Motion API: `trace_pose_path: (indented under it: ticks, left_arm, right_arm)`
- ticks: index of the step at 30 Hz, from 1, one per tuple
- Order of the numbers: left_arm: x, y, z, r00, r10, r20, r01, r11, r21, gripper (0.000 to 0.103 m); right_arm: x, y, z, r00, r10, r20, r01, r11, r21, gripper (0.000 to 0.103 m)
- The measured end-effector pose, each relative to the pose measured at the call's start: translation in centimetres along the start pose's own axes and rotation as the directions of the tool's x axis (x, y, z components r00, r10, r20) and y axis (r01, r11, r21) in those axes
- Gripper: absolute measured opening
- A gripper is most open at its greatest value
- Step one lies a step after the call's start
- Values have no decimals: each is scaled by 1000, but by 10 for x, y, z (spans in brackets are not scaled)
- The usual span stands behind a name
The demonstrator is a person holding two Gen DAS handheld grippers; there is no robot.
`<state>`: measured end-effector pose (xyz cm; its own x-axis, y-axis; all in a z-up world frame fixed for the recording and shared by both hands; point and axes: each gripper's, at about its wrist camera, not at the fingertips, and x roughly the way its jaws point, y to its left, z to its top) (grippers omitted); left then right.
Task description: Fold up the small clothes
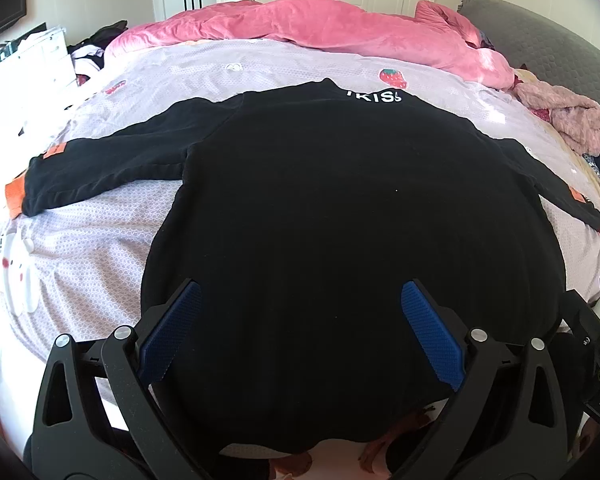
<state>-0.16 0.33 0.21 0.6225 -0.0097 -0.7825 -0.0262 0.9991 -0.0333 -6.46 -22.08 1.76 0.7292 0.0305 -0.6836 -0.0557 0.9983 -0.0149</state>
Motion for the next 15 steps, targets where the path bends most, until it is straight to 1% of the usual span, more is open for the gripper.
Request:
trace_pose_path:
  ticks: [15]
  left_arm:
    - [0,0,0,1000,-1,0,1,1000,-1,94]
  right_arm:
    - [2,-1,-1,1000,-4,-4,4,1000,-3,99]
